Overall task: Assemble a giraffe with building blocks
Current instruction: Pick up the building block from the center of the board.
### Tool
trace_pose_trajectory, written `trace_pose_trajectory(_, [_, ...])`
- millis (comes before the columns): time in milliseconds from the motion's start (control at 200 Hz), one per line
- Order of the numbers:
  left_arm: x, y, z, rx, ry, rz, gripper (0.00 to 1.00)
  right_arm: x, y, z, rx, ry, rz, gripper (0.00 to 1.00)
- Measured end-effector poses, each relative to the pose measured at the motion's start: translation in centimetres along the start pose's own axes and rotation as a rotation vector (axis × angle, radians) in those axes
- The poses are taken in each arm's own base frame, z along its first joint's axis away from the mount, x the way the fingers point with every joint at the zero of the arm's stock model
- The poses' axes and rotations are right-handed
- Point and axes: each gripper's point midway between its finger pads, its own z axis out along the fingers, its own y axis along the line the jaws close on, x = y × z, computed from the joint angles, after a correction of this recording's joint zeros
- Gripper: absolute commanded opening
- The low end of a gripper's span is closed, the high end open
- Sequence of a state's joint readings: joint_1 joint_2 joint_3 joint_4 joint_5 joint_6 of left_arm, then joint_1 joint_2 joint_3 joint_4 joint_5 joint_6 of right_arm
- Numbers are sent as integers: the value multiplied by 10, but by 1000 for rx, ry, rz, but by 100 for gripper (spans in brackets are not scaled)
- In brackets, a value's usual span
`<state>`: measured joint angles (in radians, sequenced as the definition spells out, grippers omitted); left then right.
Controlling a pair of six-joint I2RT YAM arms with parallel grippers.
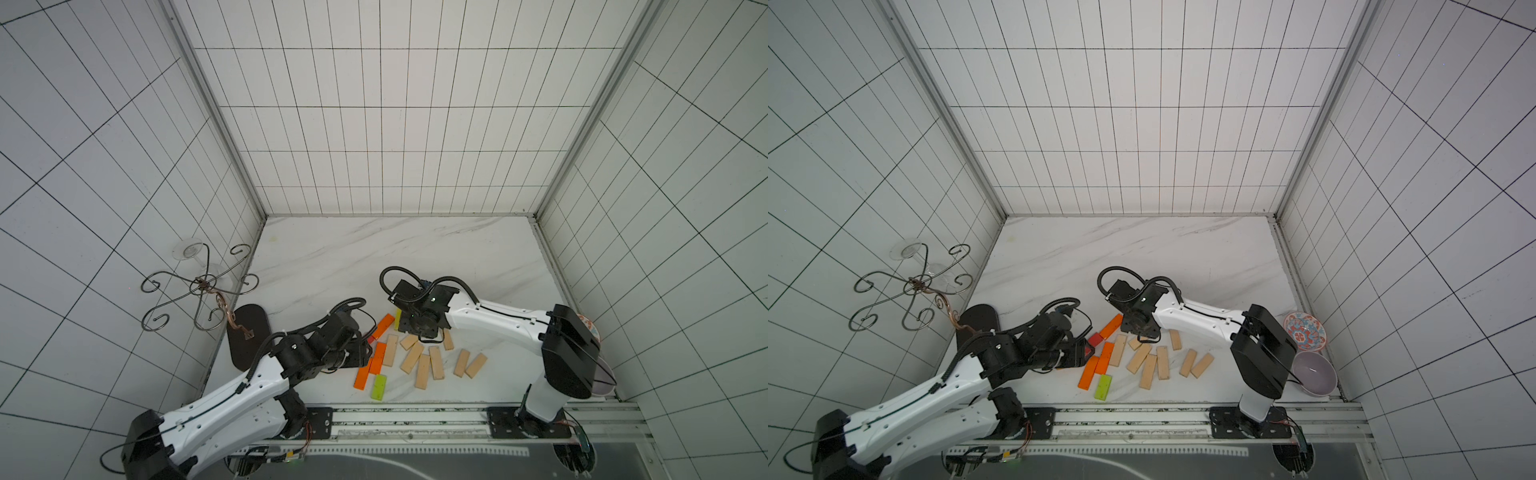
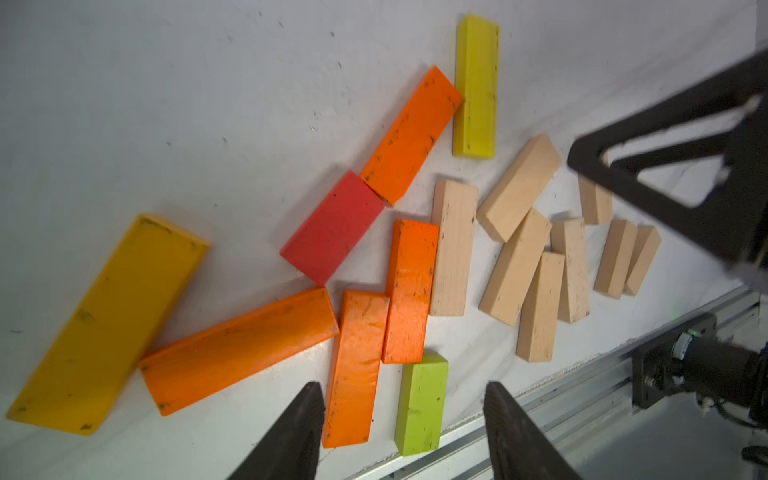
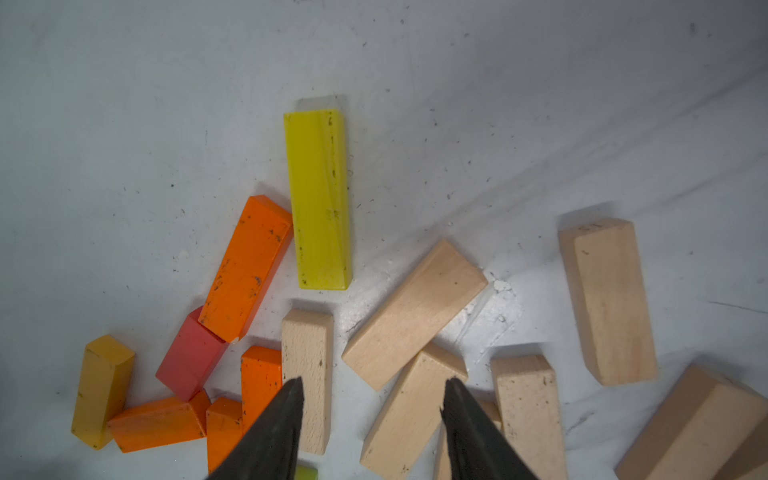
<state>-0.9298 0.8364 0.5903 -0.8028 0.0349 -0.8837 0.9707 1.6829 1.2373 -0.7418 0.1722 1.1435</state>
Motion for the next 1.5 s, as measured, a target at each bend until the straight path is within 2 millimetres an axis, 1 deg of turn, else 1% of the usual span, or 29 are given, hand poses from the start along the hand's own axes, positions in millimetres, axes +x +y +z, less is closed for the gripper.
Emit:
trace_pose_trajectory(105, [33,-14,6,5,76,52,62,-12,-13,-3,8,-18,33,56])
trace_pose_trajectory(175, [51,-19,13,-14,122,75,62,-19,-20,-3,16,-27,49,56])
trace_pose_trajectory(240, [63,-19,22,-44,156,80,62,-23,-25,-2,24,-34,62,56])
trace_pose_trajectory(320, [69,-15,32,-74,173,68,63,-26,-28,-1,29,-37,66,56])
trace_pose_trajectory(480, [71,-10,48,-115,179,60,67,-25,-29,-2,24,-39,63,56])
trace_pose_trajectory(605, [70,-1,64,-176,190,73,65,-24,-30,-2,16,-41,64,56])
trace_pose_trajectory(645, [68,-1,66,-184,189,75,64,-24,-31,-2,16,-41,64,56])
trace_pose_trajectory(750, [63,-8,72,-173,177,91,58,-23,-32,-1,16,-40,64,56])
trace_pose_trajectory(955, [61,-12,78,-165,173,116,38,-23,-34,-4,9,-45,66,55])
trace_pose_trajectory(1050, [61,-12,79,-166,175,124,34,-25,-36,-7,2,-51,74,55])
trace_pose_trajectory(1120, [62,-13,79,-167,174,130,34,-27,-37,-8,-2,-56,81,55])
trace_pose_trajectory(1200, [63,-12,78,-173,179,138,42,-30,-39,-10,-7,-62,91,55])
trace_pose_trajectory(1255, [64,-13,78,-175,182,140,45,-32,-41,-11,-9,-65,98,55])
trace_pose_trajectory(1339, [65,-14,78,-183,190,153,45,-34,-44,-11,-9,-69,107,55])
trace_pose_trajectory(1499, [66,-13,80,-219,193,177,39,-35,-48,-12,-11,-73,116,55])
